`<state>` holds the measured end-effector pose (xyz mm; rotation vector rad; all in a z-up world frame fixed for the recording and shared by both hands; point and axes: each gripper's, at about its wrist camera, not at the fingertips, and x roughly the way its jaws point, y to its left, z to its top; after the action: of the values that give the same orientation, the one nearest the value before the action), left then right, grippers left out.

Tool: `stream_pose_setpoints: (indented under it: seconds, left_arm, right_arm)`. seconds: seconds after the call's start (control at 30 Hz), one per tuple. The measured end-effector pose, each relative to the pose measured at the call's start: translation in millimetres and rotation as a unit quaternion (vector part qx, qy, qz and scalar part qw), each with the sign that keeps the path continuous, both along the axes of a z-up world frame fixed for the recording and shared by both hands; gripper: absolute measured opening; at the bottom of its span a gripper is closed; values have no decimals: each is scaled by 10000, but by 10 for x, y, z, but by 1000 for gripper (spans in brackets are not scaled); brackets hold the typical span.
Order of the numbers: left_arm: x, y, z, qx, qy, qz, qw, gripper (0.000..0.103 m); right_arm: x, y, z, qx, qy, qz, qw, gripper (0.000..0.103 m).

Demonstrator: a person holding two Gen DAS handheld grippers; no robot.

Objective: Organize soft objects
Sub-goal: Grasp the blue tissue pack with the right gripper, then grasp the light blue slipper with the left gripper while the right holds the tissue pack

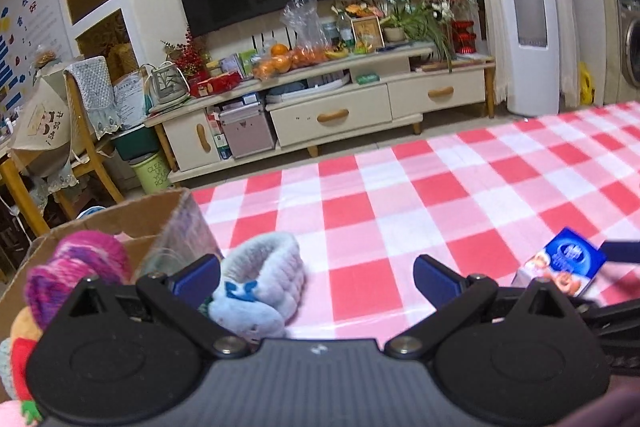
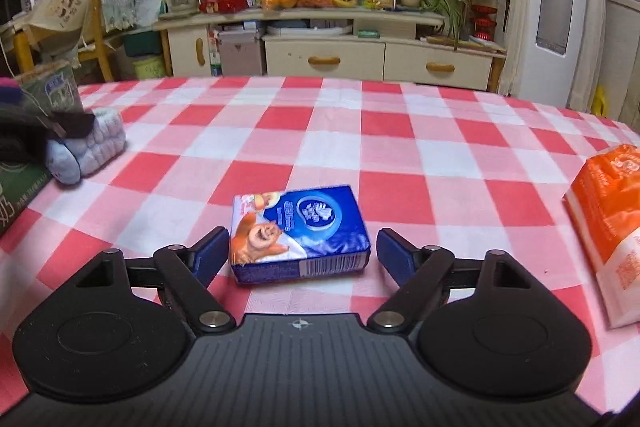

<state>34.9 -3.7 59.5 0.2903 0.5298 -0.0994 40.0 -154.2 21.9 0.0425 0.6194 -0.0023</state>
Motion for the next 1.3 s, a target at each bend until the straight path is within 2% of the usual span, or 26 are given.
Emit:
stream_pose_setpoints:
  seconds: [0.27, 0.37, 0.57, 0.7, 0.8, 0.9, 1.1, 1.3]
  left_arm:
    - [240, 18, -180, 251, 116, 194, 9994, 102]
    - [283, -28, -209, 364, 98, 22, 9993, 102]
    - [414, -4, -208, 196, 150, 2, 9997, 102]
    - [525, 19, -255, 63, 386, -5, 9992, 102]
    - [561, 1, -314, 104, 541, -80, 9985, 102]
    - [579, 9, -346, -196, 804, -170, 9964, 102]
    - [508, -67, -346, -743, 1054, -490, 9904, 102]
    - [345, -258, -434, -1035, 1527, -967, 9781, 102]
  right_arm:
    - [43, -136, 7, 383, 81, 10, 9992, 103]
    - [41, -148, 27, 486, 89, 38, 9988, 103]
    - [77, -258, 13, 702, 173, -34, 9974, 103]
    - [75, -379, 26, 945, 189, -158, 9952, 103]
    - [65, -447, 43, 1075, 147, -236, 9938, 103]
    - [53, -467, 45, 1113, 142, -269, 9933, 103]
    - [41, -494, 54, 1105, 125, -325, 9933, 103]
    - [35, -552, 71, 1121, 86, -415, 9928, 103]
